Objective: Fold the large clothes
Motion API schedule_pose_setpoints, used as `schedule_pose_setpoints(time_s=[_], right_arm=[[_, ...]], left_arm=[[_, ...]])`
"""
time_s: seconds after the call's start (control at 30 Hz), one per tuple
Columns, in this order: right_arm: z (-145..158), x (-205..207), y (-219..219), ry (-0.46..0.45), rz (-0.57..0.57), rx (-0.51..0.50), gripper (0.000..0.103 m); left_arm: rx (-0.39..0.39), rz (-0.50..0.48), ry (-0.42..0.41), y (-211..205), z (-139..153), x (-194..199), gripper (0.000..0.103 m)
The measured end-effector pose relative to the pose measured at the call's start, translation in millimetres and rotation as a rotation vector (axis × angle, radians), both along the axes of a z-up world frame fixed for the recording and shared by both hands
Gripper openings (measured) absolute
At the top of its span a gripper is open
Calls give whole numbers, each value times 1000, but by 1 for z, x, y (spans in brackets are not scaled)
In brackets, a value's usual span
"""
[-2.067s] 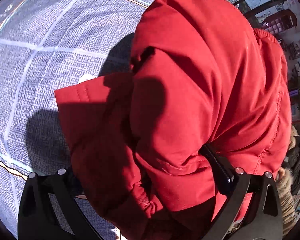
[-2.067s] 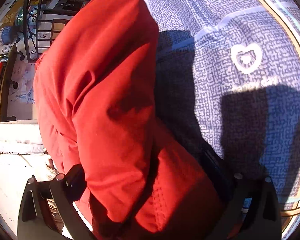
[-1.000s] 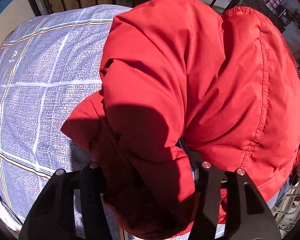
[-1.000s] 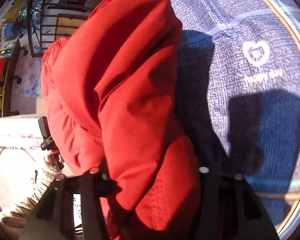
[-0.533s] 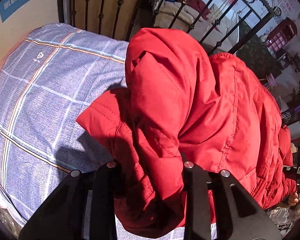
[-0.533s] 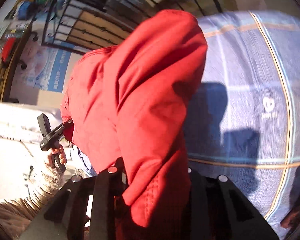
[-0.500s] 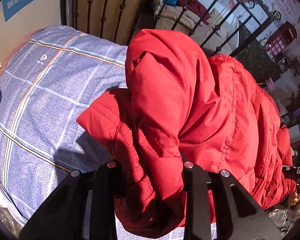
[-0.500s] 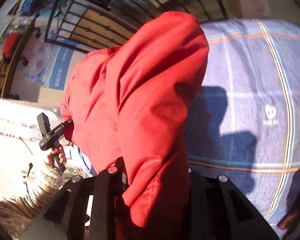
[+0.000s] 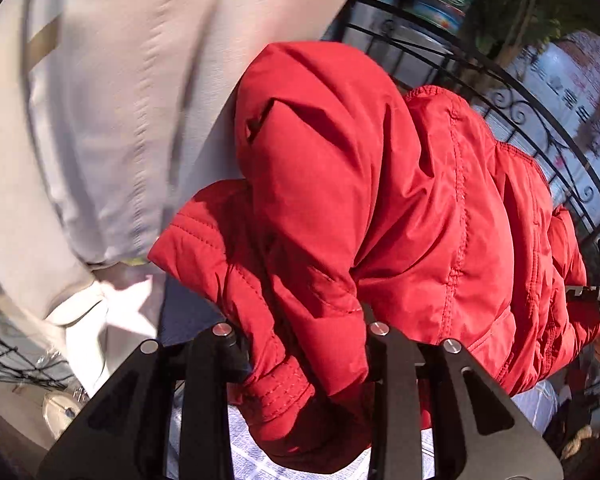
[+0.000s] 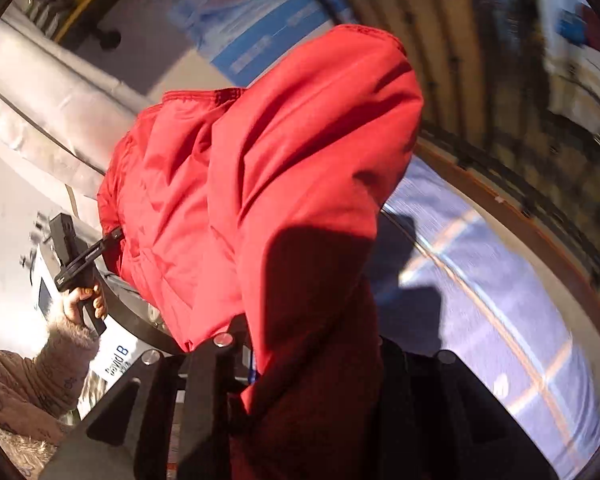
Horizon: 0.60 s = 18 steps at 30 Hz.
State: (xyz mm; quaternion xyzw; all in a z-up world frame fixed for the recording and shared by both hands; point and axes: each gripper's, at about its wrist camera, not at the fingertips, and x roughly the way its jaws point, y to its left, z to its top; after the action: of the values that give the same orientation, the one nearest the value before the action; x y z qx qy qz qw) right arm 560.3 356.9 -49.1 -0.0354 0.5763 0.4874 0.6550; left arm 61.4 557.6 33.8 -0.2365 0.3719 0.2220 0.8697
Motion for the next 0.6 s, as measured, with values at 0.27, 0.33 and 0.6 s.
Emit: schedule_pose_setpoints(time_s=[0.27,0.33,0.6], right_arm=[[-119,69,122,44,118,-226,32],[-166,77,128,51,60,-320,36],[-211,95,85,138,-204,-323,60]], left_arm=[[-135,169,125,0,-135,-26,31],[-170,201,173,3,-176,-24,33],[-204,184,127,19,-199,-29,55]])
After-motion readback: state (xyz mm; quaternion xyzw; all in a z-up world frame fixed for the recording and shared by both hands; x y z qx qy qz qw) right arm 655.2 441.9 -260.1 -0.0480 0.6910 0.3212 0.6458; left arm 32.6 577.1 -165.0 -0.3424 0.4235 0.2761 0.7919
